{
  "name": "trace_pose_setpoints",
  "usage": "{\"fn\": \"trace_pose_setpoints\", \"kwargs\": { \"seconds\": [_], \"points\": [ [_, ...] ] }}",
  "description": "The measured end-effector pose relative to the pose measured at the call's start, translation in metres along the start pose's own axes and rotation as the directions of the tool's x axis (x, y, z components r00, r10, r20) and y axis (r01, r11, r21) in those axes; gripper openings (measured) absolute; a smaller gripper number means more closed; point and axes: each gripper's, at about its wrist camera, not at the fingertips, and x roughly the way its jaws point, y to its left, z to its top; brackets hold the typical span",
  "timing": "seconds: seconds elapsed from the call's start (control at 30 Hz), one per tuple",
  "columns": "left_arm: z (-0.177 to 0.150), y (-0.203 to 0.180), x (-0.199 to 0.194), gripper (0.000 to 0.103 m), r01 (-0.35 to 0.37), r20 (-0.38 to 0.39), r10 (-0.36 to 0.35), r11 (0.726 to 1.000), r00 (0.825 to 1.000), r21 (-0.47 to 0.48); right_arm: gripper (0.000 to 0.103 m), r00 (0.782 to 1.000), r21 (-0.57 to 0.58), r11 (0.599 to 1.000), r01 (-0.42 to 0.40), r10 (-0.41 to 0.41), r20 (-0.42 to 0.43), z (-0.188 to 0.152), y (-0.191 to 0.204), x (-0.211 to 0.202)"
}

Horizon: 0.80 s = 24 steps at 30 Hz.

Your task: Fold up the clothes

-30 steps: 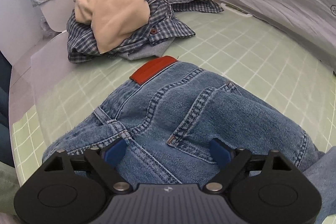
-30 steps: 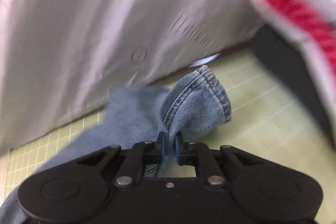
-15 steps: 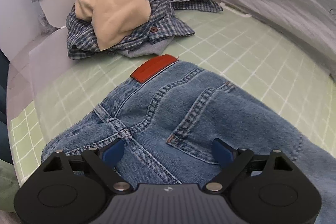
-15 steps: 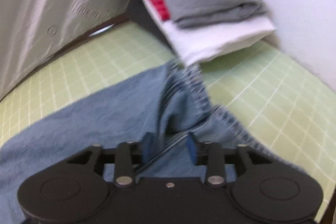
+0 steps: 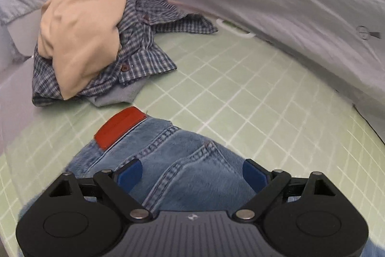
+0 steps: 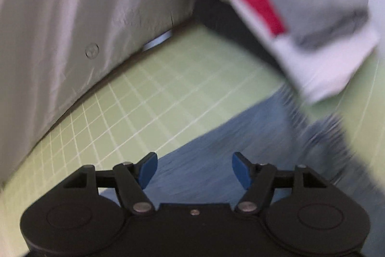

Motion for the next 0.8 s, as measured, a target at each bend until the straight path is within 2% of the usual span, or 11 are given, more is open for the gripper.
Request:
{"fn": "trace_pose_setpoints", "kwargs": {
  "seconds": [0.1,0.3,0.37,0.43,0.5,0.57,0.6,0.63,0.67,0.7,0.8],
  "points": [
    [0.003,-0.006,0.017,0.091,-0.043,-0.027,0.042,0.999,0.999,-0.009,0.072,0.997,0.092,0.996,0.023,-0.016,-0.082,-0.007,0.019,0.019],
    [-0.005,-0.001,0.035,0.091,-0.073,-0.091,0.062,0.989,0.994,-0.132,0.084,0.993,0.128,0.992,0.015,0.0,-0.116,-0.02,0.055,0.033],
    [-0.008,-0.004,0.035,0.087,-0.085,-0.081,0.076,0.989,0.994,-0.123,0.085,0.993,0.096,0.995,0.033,-0.021,-0.117,-0.021,0.065,0.036],
    [-0.011,-0.008,0.032,0.073,-0.1,-0.053,0.094,0.99,0.994,-0.104,0.087,0.992,0.03,0.998,0.054,-0.05,-0.114,-0.026,0.076,0.038],
    [-0.014,-0.007,0.026,0.051,-0.117,-0.028,0.114,0.986,0.993,-0.122,0.084,0.991,-0.04,0.996,0.08,-0.084,-0.109,-0.031,0.085,0.039],
    [-0.017,-0.004,0.02,0.031,-0.11,-0.006,0.11,0.985,0.994,-0.136,0.064,0.992,-0.108,0.989,0.098,-0.106,-0.067,-0.038,0.088,0.033],
    [-0.019,-0.002,0.018,0.025,-0.1,0.001,0.101,0.986,0.995,-0.136,0.038,0.992,-0.141,0.984,0.106,-0.113,-0.047,-0.042,0.09,0.03],
    [-0.02,0.0,0.016,0.023,-0.088,0.006,0.09,0.987,0.996,-0.134,0.021,0.995,-0.171,0.982,0.081,-0.089,-0.042,-0.044,0.088,0.029],
    [-0.021,0.003,0.015,0.017,-0.077,0.011,0.079,0.988,0.997,-0.133,0.015,0.997,-0.198,0.979,0.056,-0.065,-0.039,-0.046,0.086,0.027],
    [-0.022,0.006,0.013,0.014,-0.063,0.015,0.066,0.989,0.998,-0.136,0.003,0.998,-0.204,0.979,0.032,-0.042,-0.047,-0.047,0.082,0.024],
    [-0.024,0.017,-0.002,0.011,-0.016,0.044,0.023,0.988,0.999,-0.155,0.001,0.998,-0.148,0.989,-0.027,0.019,-0.054,-0.047,0.063,0.012]
  ]
}}
